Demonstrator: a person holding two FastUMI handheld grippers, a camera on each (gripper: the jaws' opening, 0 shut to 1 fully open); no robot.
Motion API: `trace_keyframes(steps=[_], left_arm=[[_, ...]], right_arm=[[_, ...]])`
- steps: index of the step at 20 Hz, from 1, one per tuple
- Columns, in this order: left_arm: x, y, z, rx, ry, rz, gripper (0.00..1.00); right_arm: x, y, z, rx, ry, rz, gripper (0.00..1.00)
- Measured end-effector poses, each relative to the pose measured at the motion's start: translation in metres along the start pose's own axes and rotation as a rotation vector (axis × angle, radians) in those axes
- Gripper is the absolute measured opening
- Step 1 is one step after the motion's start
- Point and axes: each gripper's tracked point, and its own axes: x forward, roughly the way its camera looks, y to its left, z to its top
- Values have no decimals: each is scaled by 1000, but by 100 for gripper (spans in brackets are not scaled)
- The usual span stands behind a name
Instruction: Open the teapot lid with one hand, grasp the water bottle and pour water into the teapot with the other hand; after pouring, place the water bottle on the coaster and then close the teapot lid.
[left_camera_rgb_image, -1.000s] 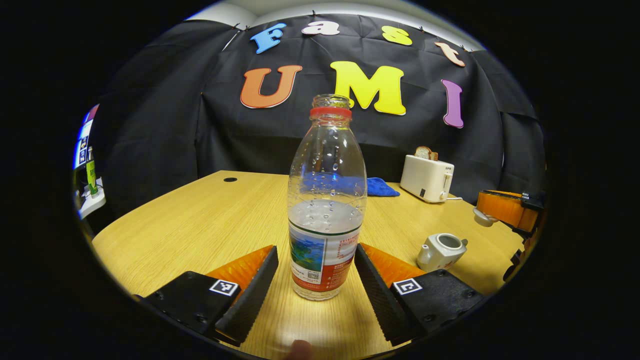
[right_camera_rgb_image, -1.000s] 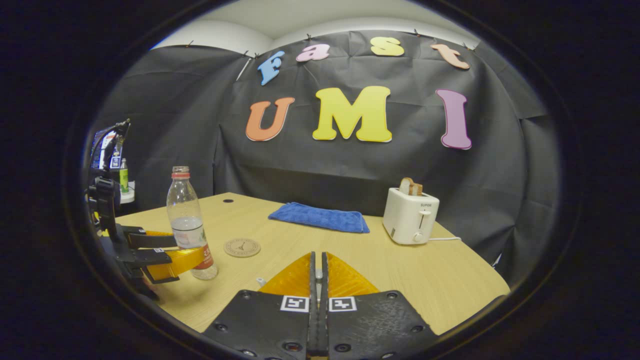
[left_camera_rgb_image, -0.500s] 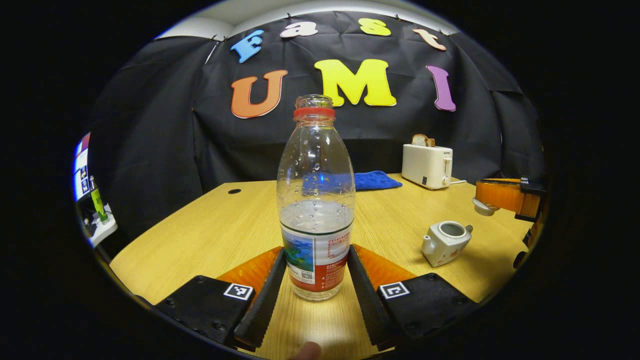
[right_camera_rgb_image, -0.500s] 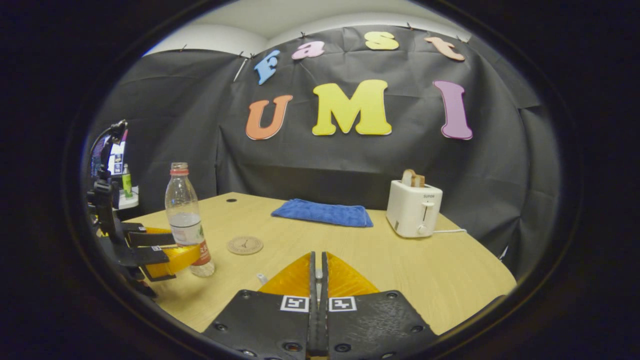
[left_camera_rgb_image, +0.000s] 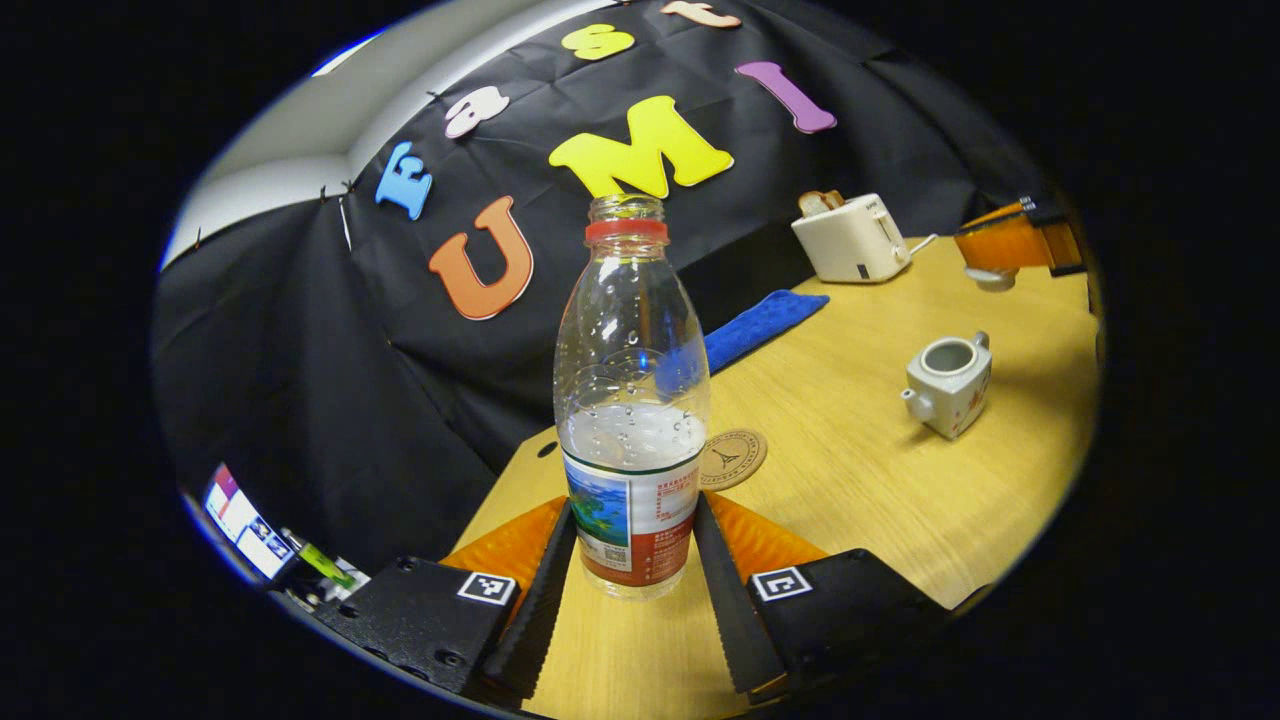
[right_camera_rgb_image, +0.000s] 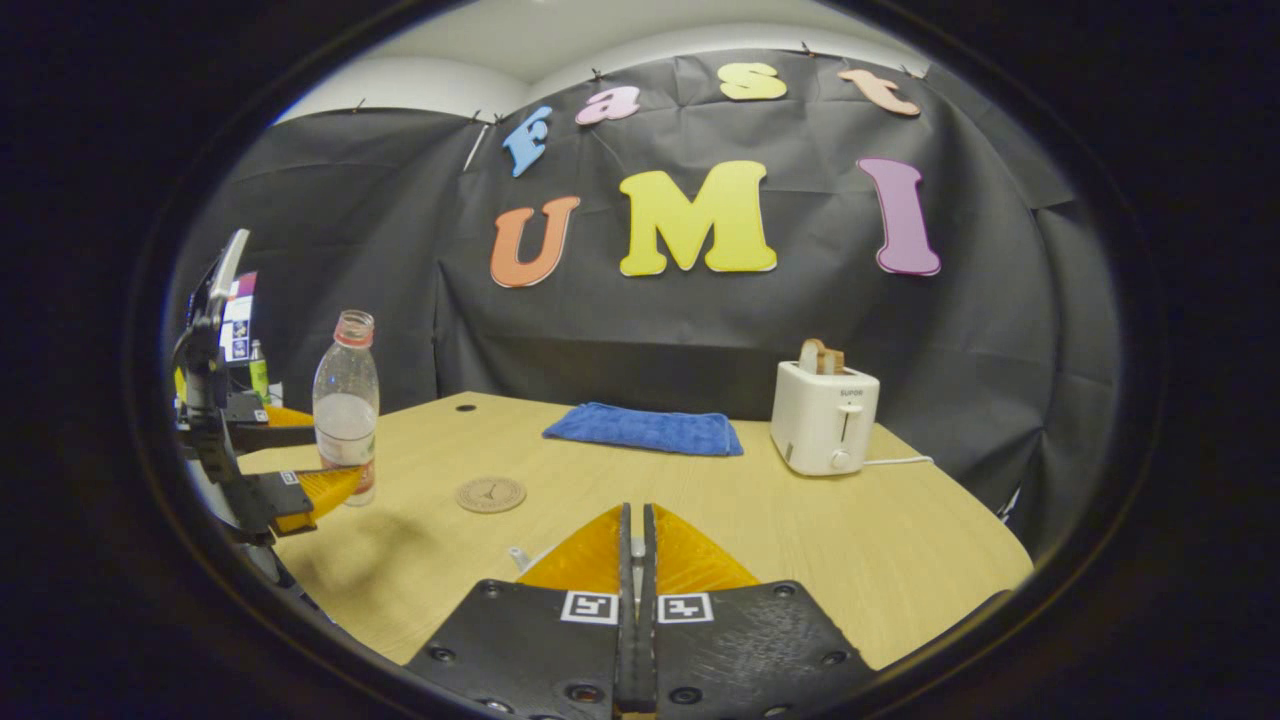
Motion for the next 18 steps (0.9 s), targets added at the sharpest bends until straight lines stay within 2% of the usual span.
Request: trace_keyframes(steps=[6, 7, 8, 12, 18], left_arm=[[-3, 11, 14, 294, -21, 45, 70], [-3, 12, 15, 349, -20, 53, 75], [-4, 9, 16, 407, -22, 54, 70], [1, -8, 17, 637, -29, 43, 70], [-3, -33, 17, 816, -36, 20, 70]], right_arm=[[-15, -26, -1, 18, -6, -30, 0], [-18, -30, -2, 18, -9, -36, 0], [-20, -33, -3, 17, -9, -39, 0], [-28, -47, -8, 23, -4, -55, 0], [-40, -63, -14, 43, -5, -70, 0]])
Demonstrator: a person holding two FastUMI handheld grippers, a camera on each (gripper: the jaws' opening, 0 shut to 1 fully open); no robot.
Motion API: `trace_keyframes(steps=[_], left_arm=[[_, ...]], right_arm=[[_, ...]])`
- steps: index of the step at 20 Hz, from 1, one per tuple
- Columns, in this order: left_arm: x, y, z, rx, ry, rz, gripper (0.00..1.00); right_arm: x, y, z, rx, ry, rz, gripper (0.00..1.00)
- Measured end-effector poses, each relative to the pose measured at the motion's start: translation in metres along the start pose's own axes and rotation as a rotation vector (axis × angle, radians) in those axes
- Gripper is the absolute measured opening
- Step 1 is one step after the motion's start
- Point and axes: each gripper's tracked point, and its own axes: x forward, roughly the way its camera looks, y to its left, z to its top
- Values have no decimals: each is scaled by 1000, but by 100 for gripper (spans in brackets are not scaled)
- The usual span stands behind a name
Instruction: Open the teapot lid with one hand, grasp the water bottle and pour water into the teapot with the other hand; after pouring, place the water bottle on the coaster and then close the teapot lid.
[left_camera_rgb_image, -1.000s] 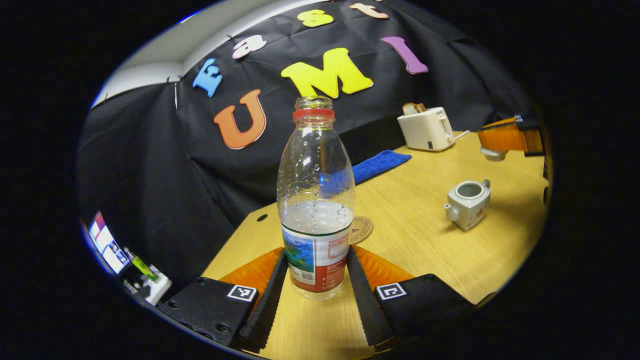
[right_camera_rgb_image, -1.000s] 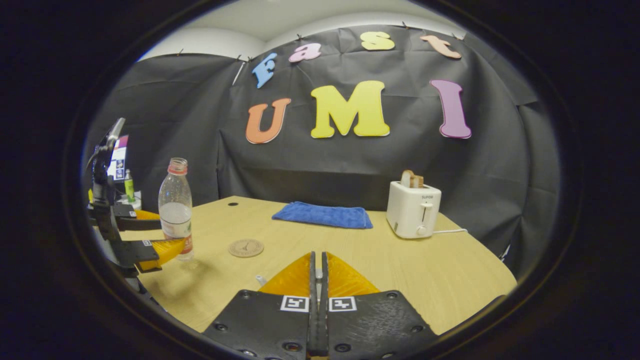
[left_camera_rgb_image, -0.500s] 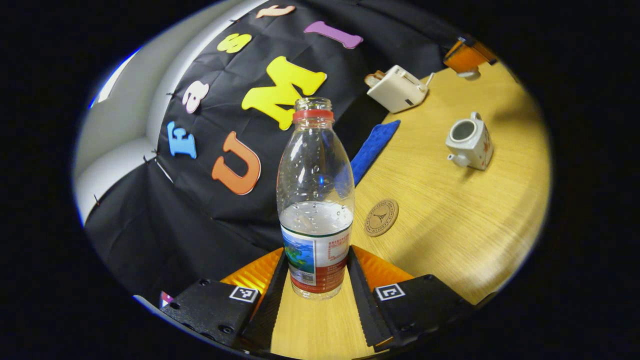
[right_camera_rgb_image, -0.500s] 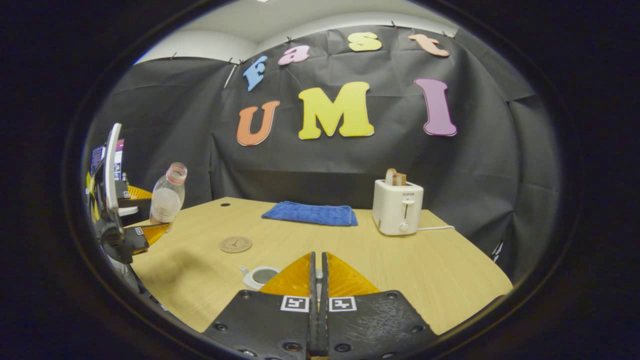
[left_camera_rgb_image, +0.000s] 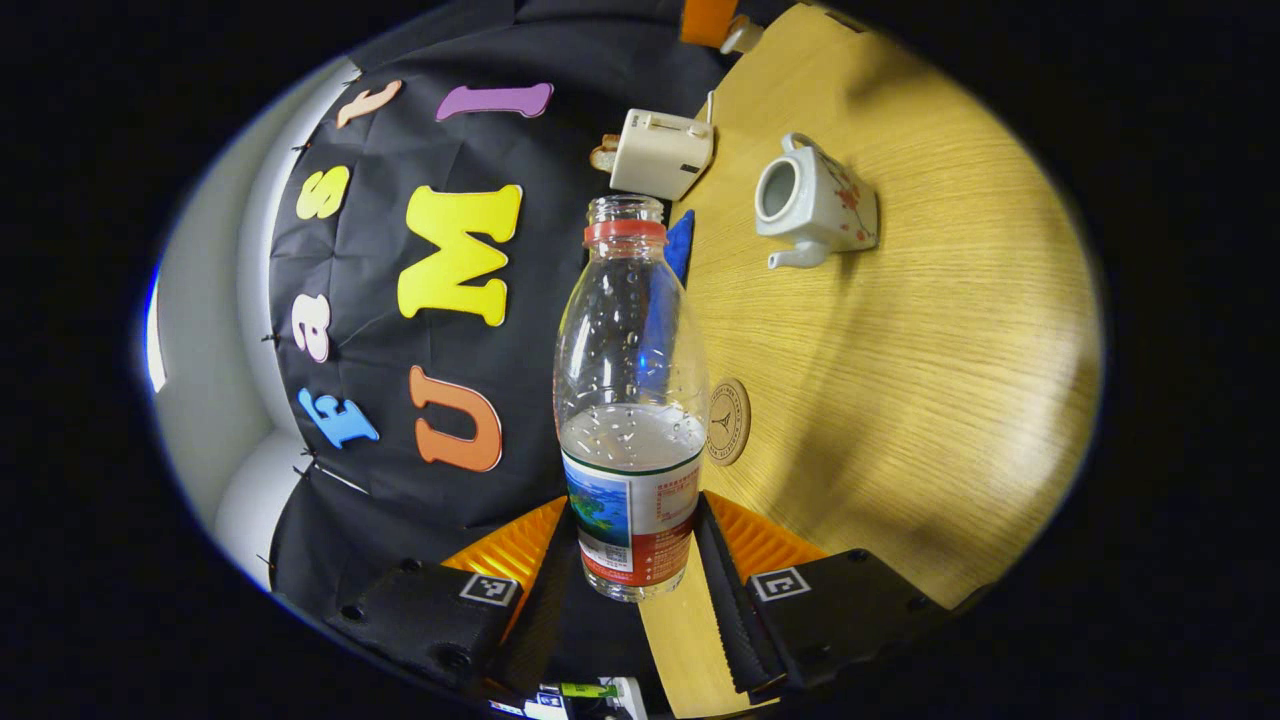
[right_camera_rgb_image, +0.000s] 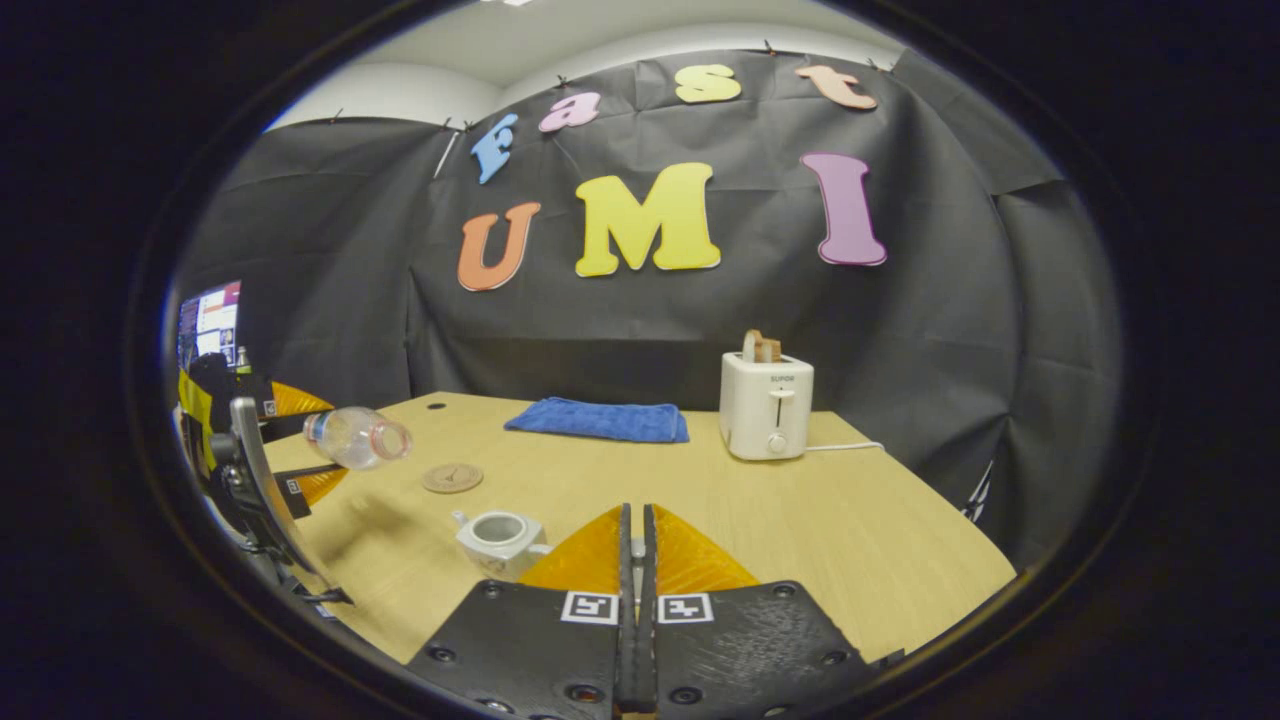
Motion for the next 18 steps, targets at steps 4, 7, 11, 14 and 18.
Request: trace_keyframes(steps=[4, 7, 11, 14, 18], left_arm=[[3, -6, 9, 83, 8, -29, 70], [7, -8, 10, 153, 34, -43, 69], [12, -8, 11, 207, 67, -68, 74], [13, -9, 16, 247, 74, -61, 70], [16, -11, 21, 293, 76, -67, 70]], right_arm=[[-5, -7, -2, 13, -9, -2, 0], [-8, -10, -4, 20, -11, -1, 0], [-11, -15, -8, 36, -10, -4, 0], [-11, -16, -10, 34, -7, 0, 0], [-11, -17, -11, 37, -8, 5, 0]])
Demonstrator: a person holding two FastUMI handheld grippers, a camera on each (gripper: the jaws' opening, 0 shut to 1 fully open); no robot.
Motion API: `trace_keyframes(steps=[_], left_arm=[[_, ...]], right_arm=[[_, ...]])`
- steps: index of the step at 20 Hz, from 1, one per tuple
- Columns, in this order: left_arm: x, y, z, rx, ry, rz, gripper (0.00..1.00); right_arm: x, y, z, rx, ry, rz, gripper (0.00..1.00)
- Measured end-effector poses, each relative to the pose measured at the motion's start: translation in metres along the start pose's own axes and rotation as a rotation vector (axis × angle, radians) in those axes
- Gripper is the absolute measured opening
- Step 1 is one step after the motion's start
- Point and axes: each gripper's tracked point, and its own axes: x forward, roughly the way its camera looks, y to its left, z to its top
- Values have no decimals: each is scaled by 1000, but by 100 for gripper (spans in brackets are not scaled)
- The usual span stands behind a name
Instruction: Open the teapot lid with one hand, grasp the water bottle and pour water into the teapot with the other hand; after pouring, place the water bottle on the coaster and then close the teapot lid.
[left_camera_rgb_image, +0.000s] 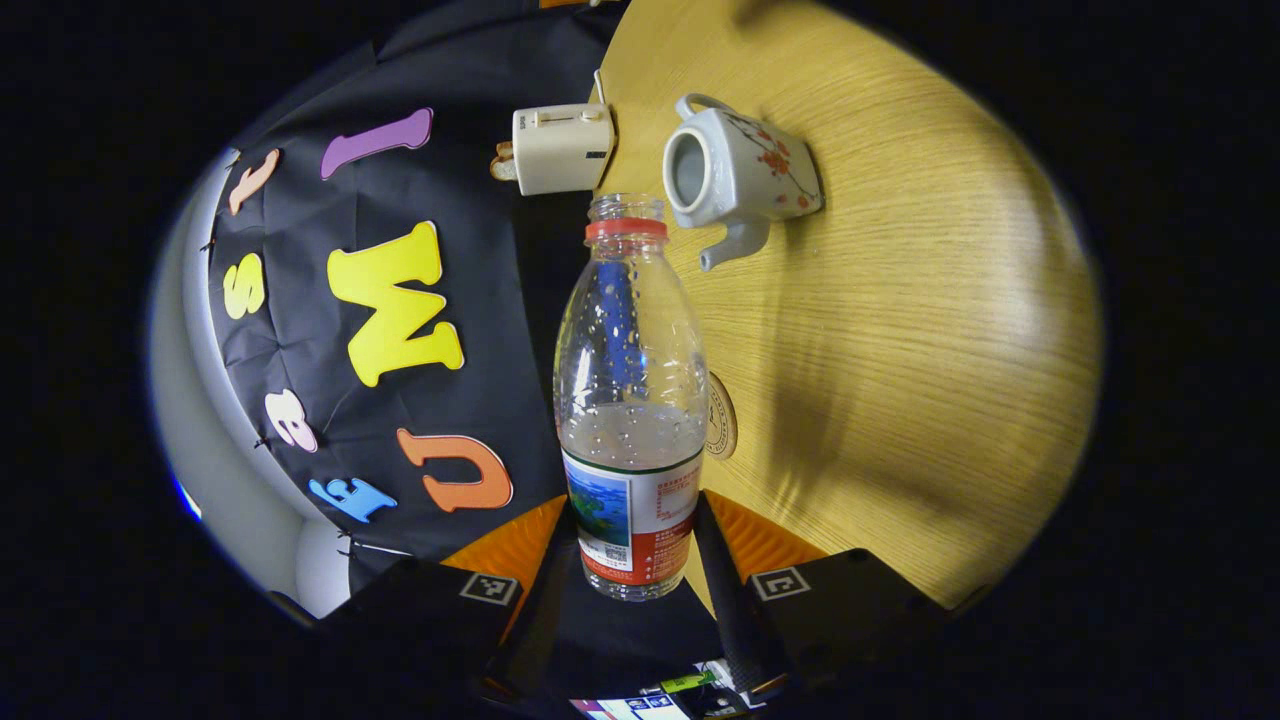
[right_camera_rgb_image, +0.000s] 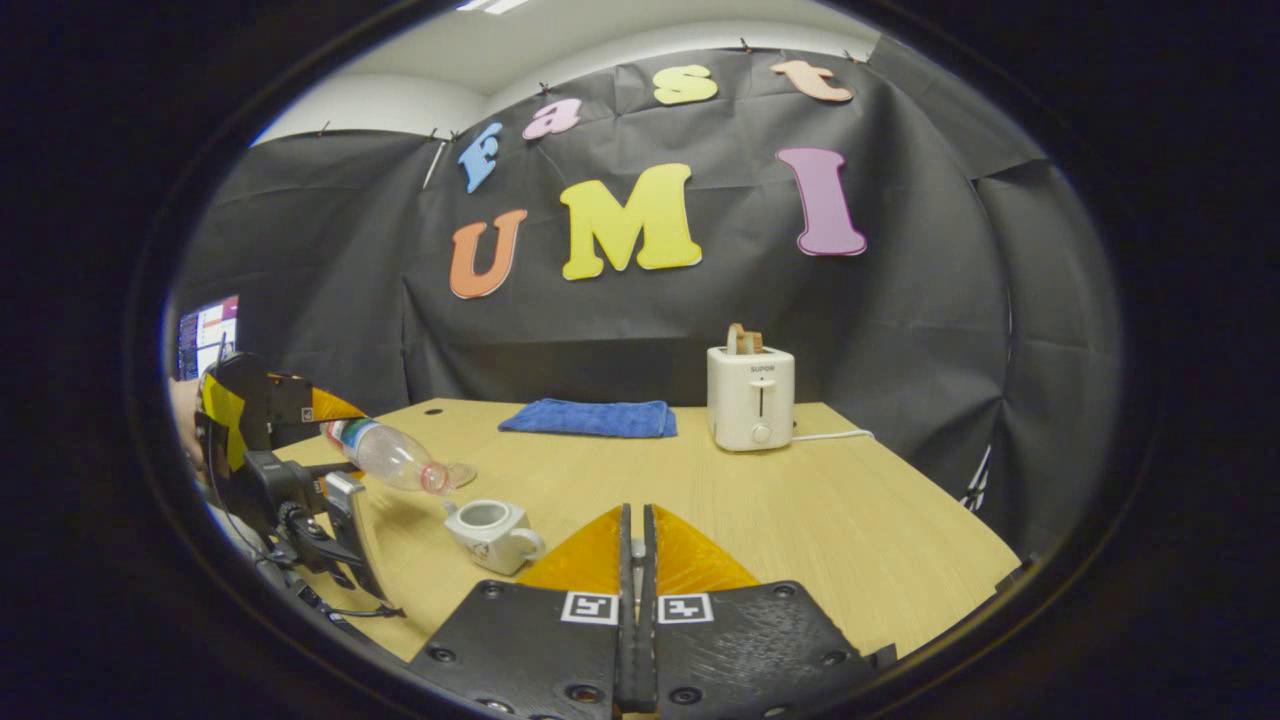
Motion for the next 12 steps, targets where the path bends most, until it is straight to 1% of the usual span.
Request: trace_keyframes(steps=[3, 4, 5, 11, 12], left_arm=[[1, 3, 4, 29, 4, 3, 70], [2, 6, 4, 38, 3, 8, 74], [3, 8, 6, 50, 1, 12, 70], [7, 13, 12, 120, 7, 24, 69], [8, 13, 13, 127, 8, 26, 74]], right_arm=[[1, -1, -3, 1, 4, 3, 0], [0, -1, -4, 1, 5, 4, 0], [1, -2, -5, 2, 6, 5, 0], [1, 0, -8, 8, 9, 12, 0], [1, 0, -10, 8, 13, 13, 0]])
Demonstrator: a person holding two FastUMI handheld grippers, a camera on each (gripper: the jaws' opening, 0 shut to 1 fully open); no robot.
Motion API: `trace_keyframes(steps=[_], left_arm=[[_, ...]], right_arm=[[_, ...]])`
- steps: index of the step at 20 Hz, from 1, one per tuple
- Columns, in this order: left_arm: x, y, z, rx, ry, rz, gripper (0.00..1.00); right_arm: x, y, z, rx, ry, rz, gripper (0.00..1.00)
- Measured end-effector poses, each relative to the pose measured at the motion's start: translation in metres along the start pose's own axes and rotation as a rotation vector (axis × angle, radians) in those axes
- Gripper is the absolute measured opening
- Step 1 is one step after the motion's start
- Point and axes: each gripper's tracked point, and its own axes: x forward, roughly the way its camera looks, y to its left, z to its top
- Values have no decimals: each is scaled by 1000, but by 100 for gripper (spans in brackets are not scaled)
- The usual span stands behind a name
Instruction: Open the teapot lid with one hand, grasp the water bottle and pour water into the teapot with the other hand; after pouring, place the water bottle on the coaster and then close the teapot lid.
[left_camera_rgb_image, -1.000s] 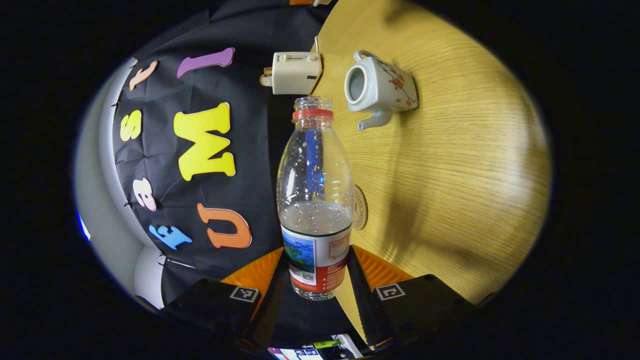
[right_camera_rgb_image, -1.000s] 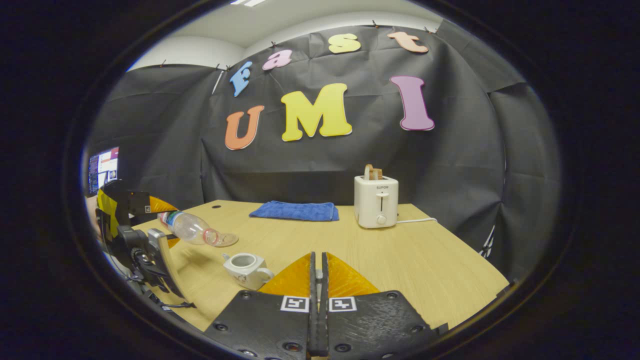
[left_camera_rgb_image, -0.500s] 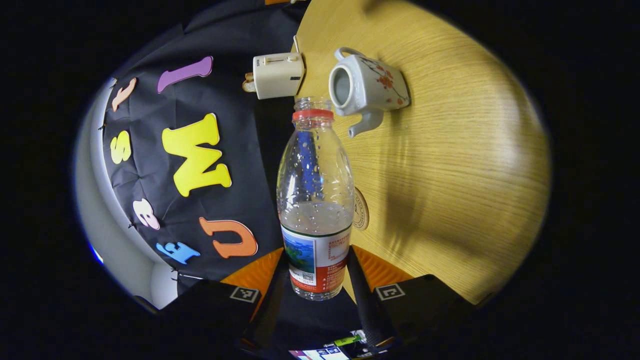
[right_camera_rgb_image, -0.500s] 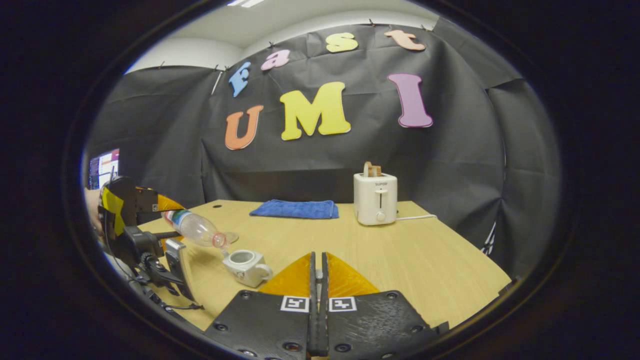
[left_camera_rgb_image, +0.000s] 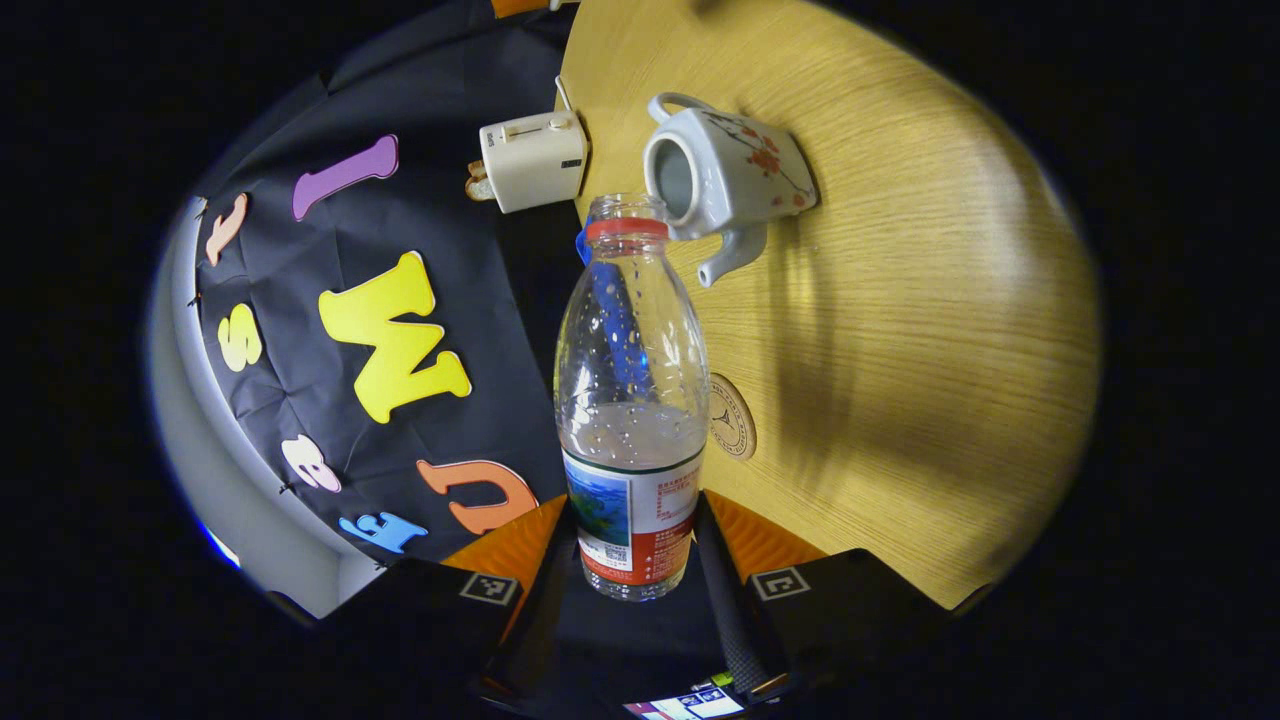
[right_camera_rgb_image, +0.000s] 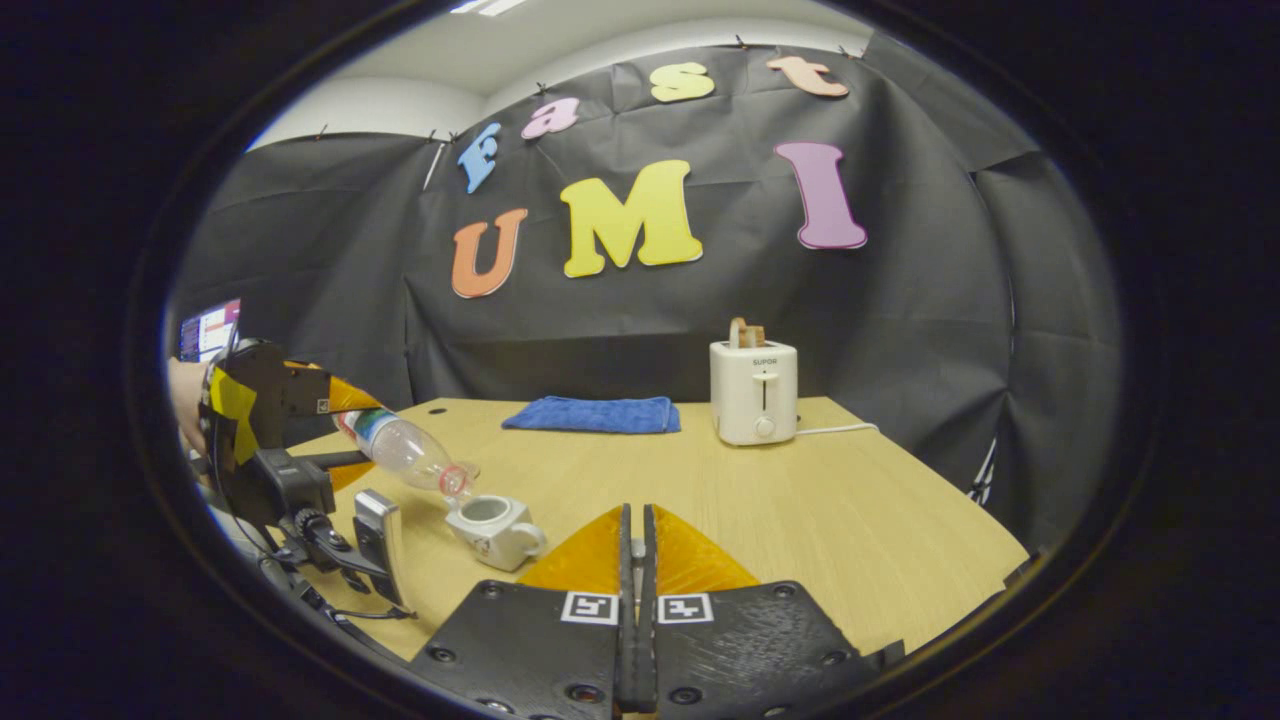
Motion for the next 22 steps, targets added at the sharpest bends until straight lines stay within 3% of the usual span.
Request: trace_keyframes(steps=[2, 8, 9, 10, 22], left_arm=[[0, 1, 0, 15, 6, 4, 69], [1, 11, 1, 54, 12, 17, 69], [1, 12, -1, 60, 16, 15, 73], [1, 12, -1, 65, 19, 15, 69], [-4, 20, 4, 129, 23, 28, 70]], right_arm=[[1, -1, -1, 2, 6, 2, 0], [3, 1, -4, 19, 12, 12, 0], [3, 2, -5, 20, 13, 15, 0], [2, 2, -5, 19, 13, 16, 0], [0, -6, -6, 27, 8, 7, 0]])
